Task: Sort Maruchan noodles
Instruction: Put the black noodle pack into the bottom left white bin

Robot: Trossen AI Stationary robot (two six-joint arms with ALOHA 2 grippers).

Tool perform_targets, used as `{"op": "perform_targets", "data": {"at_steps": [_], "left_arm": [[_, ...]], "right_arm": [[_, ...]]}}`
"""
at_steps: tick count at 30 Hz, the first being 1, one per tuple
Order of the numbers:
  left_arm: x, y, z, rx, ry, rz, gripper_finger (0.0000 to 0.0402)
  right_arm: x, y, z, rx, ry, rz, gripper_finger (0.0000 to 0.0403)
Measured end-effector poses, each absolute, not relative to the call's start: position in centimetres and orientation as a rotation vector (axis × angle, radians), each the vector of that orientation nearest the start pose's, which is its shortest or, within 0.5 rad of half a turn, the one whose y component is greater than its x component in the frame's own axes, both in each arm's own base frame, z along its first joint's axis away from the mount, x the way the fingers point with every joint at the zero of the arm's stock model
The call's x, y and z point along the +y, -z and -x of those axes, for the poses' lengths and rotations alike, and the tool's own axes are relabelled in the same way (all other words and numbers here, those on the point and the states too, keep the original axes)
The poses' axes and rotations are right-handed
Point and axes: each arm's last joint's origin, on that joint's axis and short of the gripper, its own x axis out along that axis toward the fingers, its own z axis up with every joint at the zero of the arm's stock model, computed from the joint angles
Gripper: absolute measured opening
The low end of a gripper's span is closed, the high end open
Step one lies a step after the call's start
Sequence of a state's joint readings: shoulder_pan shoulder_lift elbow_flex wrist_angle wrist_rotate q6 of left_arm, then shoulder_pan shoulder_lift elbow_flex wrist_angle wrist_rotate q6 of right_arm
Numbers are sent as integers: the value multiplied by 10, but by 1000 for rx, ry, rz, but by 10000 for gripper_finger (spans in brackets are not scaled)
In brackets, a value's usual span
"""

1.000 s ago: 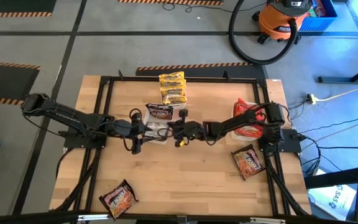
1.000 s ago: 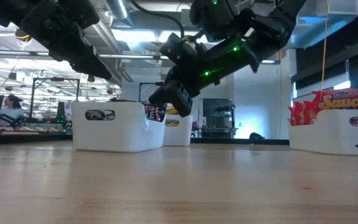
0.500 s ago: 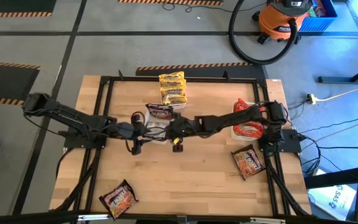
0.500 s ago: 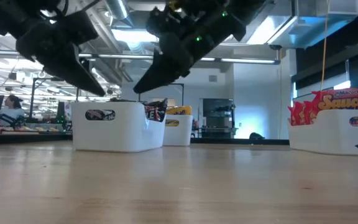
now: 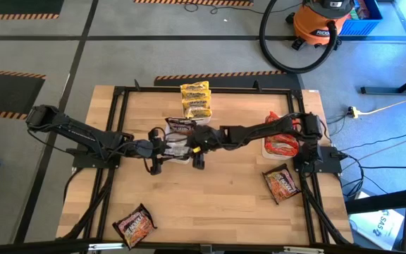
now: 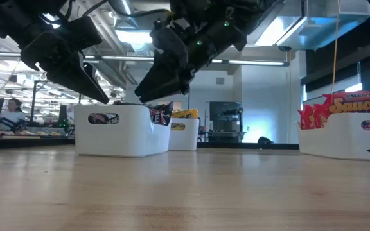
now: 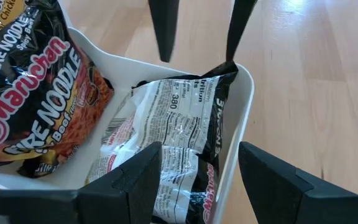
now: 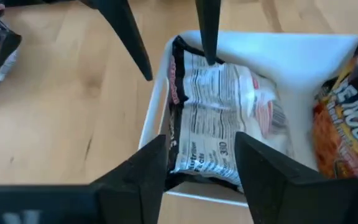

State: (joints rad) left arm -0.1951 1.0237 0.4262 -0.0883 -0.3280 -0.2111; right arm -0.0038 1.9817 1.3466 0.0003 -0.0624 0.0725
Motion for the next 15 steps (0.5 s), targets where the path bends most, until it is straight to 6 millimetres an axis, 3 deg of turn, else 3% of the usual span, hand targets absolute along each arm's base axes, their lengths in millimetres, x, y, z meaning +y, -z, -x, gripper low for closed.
{"op": "perform_targets", "data": {"at_steps": [6, 15], "left_arm": [[-28, -181, -191, 640, -200, 24, 206], [-28, -181, -191, 634, -199, 26, 206]], "right_arm": [[-1, -202, -450, 656, -27, -114, 166], [-2, -191, -472, 863, 21, -110, 190]]}}
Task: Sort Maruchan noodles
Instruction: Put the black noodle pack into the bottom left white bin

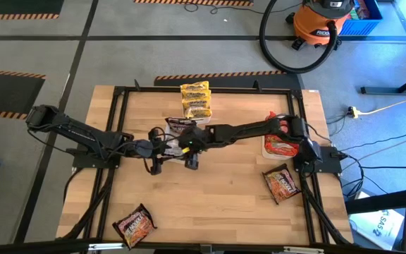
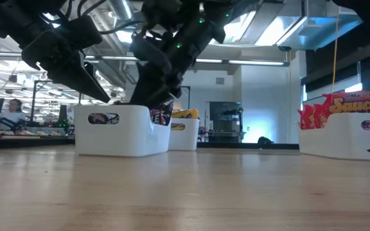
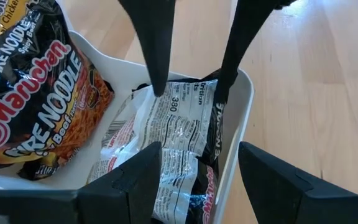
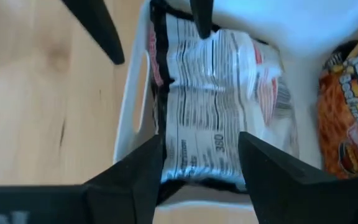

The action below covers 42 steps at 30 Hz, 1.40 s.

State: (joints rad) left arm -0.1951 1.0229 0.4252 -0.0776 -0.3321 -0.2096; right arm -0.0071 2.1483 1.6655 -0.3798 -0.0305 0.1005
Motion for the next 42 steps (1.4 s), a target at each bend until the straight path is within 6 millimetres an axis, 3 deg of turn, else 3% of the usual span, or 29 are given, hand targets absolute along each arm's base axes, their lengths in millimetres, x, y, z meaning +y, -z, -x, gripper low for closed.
{"op": "perform_targets", "data": {"at_steps": [16, 19, 23, 25, 27, 37, 42], "left_arm": [[-28, -181, -191, 630, -199, 27, 206], [-28, -181, -191, 631, -199, 27, 206], [-28, -181, -191, 631, -199, 28, 206], [-28, -181, -191, 630, -198, 27, 206], [-28, -181, -191, 631, -198, 27, 206], [-28, -181, -191, 630, -198, 27, 206], [-28, -181, -191, 631, -198, 27, 206]], "right_arm": [[-2, -177, -473, 922, 4, -111, 182], [-2, -177, -472, 925, 2, -84, 153], [-3, -173, -471, 945, -13, -39, 74], [-3, -172, -471, 948, -14, 1, 27], [-3, -173, -471, 944, -2, 49, 9], [11, -178, -475, 904, 247, 441, 1], [15, -182, -477, 876, 322, 540, 1]]}}
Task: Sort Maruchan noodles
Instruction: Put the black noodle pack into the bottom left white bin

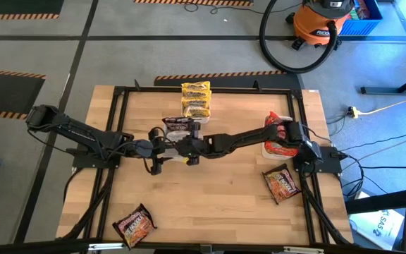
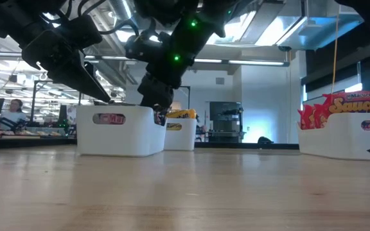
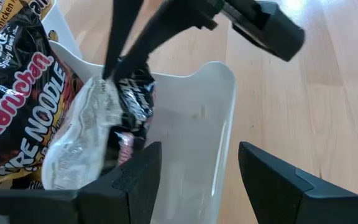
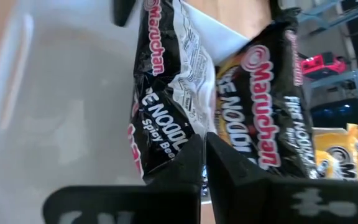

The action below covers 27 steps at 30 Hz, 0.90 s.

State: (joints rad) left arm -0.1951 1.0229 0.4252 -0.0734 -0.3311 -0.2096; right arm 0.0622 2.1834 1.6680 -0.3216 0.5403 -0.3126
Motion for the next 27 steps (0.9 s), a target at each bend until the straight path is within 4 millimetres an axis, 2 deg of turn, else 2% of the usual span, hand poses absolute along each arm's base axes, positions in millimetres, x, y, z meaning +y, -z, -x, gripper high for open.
{"op": "perform_targets", "data": {"at_steps": [7, 12, 19, 23, 27], "left_arm": [[-28, -181, -191, 631, -198, 25, 206], [-28, -183, -193, 615, -188, -24, 206], [-25, -198, -198, 588, -275, -42, 206], [-17, -198, -198, 622, -297, -24, 206], [-4, -192, -200, 677, -262, 76, 206]], "right_arm": [[0, -183, -477, 879, 364, 512, 0], [-3, -184, -477, 877, 378, 517, 0], [-5, -185, -477, 873, 401, 523, 0], [-5, -185, -477, 872, 401, 523, 0], [-5, -185, -477, 872, 399, 523, 0]]}}
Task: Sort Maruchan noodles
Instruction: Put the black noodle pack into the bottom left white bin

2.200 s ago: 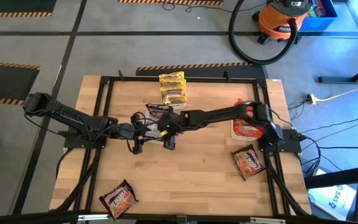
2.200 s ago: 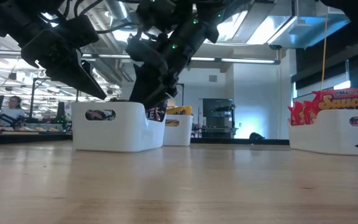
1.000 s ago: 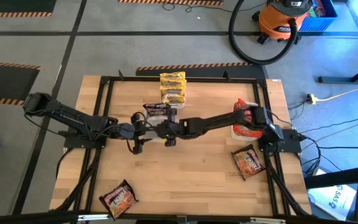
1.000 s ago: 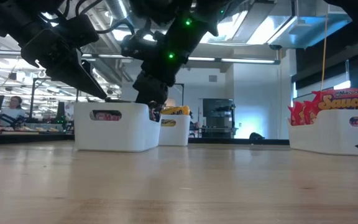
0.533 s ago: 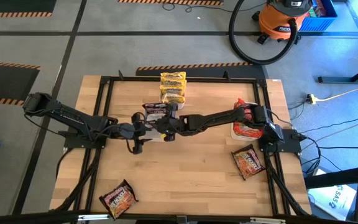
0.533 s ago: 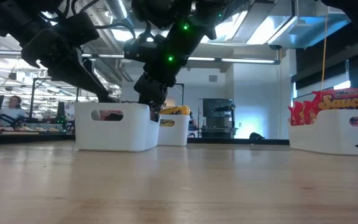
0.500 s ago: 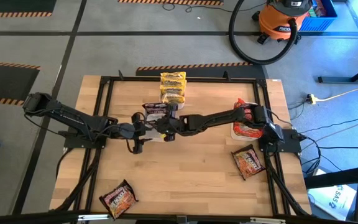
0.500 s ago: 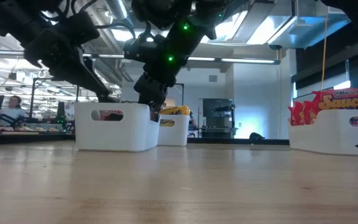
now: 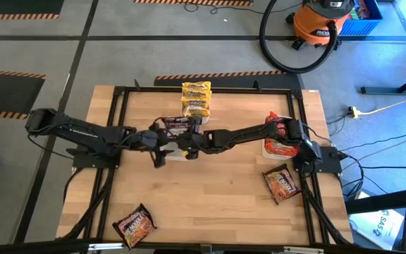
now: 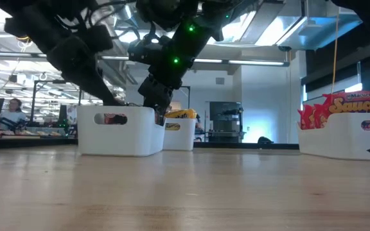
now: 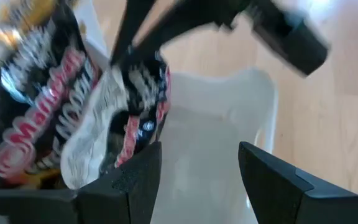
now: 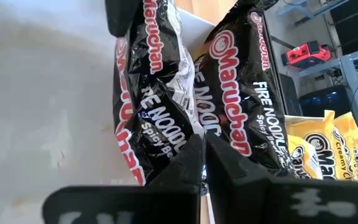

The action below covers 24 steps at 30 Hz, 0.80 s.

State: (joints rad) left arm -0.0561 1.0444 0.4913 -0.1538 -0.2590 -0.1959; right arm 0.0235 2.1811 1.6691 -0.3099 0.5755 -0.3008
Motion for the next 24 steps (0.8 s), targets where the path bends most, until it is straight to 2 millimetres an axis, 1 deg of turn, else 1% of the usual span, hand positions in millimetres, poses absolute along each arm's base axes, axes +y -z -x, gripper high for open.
{"op": "perform_targets", "data": {"at_steps": [3, 5, 8, 13, 17, 19, 24], "left_arm": [[7, -186, -203, 708, -294, 100, 206], [15, -181, -205, 740, -325, 94, 206], [24, -177, -209, 742, -373, 76, 206], [36, -178, -210, 718, -451, 63, 206], [38, -181, -211, 674, -507, 65, 206], [39, -183, -212, 657, -520, 63, 206], [39, -184, -212, 639, -529, 65, 206]], "right_arm": [[-5, -185, -477, 872, 399, 523, 0], [-5, -185, -477, 871, 398, 523, 0], [-5, -185, -477, 871, 398, 524, 0], [-5, -186, -477, 865, 416, 528, 0], [-2, -187, -477, 868, 473, 562, 1], [1, -193, -475, 877, 498, 592, 1], [10, -220, -468, 873, 548, 621, 1]]}}
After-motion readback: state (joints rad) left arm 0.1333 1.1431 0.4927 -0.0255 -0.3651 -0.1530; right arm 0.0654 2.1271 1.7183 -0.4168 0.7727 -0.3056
